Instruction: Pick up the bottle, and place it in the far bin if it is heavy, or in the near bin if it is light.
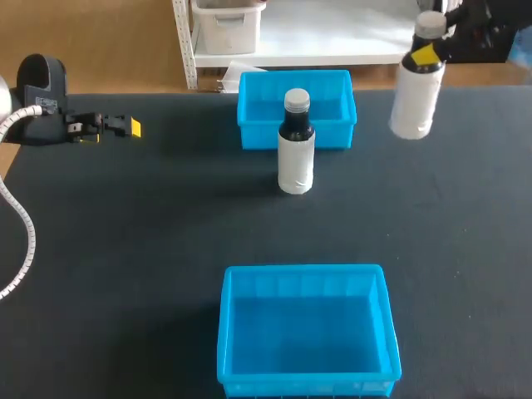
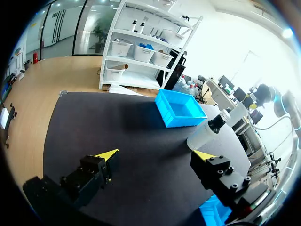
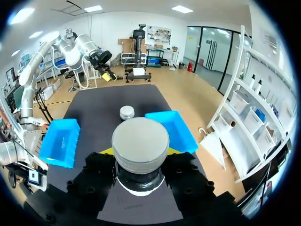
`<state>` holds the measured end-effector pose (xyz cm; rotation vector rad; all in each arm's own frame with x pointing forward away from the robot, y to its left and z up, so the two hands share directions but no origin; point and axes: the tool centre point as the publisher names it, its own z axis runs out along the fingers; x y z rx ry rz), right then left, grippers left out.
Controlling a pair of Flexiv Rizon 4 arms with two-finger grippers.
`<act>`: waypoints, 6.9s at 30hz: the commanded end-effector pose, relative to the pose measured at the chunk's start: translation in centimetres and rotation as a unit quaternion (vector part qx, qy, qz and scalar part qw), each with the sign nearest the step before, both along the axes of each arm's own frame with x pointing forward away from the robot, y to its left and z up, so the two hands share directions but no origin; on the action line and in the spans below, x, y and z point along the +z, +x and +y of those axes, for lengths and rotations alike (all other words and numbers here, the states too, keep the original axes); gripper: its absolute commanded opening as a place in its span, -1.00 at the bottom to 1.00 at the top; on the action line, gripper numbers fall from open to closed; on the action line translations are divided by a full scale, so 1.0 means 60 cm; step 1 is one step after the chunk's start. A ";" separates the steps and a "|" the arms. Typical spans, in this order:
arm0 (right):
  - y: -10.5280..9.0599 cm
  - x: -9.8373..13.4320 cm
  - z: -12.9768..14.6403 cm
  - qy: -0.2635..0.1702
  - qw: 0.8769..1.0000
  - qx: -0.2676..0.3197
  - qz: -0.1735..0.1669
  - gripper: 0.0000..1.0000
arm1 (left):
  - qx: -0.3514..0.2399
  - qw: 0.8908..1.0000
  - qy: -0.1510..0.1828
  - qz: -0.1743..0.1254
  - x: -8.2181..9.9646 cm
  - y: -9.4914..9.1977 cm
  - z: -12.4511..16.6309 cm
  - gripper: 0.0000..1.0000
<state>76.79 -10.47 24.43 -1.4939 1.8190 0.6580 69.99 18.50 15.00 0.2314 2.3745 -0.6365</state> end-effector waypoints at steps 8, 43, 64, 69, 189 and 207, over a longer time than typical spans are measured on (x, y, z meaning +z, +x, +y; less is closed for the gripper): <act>0.148 0.013 0.064 0.001 0.999 0.052 0.007 -1.00 | 0.000 1.000 0.000 0.000 0.000 0.000 0.000 1.00; 0.252 -0.066 0.282 0.019 0.991 0.126 0.027 -1.00 | 0.000 1.000 0.000 0.000 0.000 0.000 0.000 1.00; 0.292 -0.138 0.352 0.033 0.985 0.160 0.061 -1.00 | 0.000 1.000 0.000 0.000 0.000 0.000 0.000 1.00; 0.298 -0.162 0.355 0.037 0.984 0.159 0.079 -1.00 | 0.000 1.000 0.000 0.000 0.000 0.000 0.000 1.00; -0.017 -0.182 0.200 0.033 0.997 0.070 0.027 1.00 | 0.000 1.000 0.000 0.000 0.000 0.000 0.000 1.00; -0.020 -0.200 0.251 0.048 0.990 0.117 0.058 1.00 | 0.000 1.000 0.000 0.000 0.000 0.000 0.000 1.00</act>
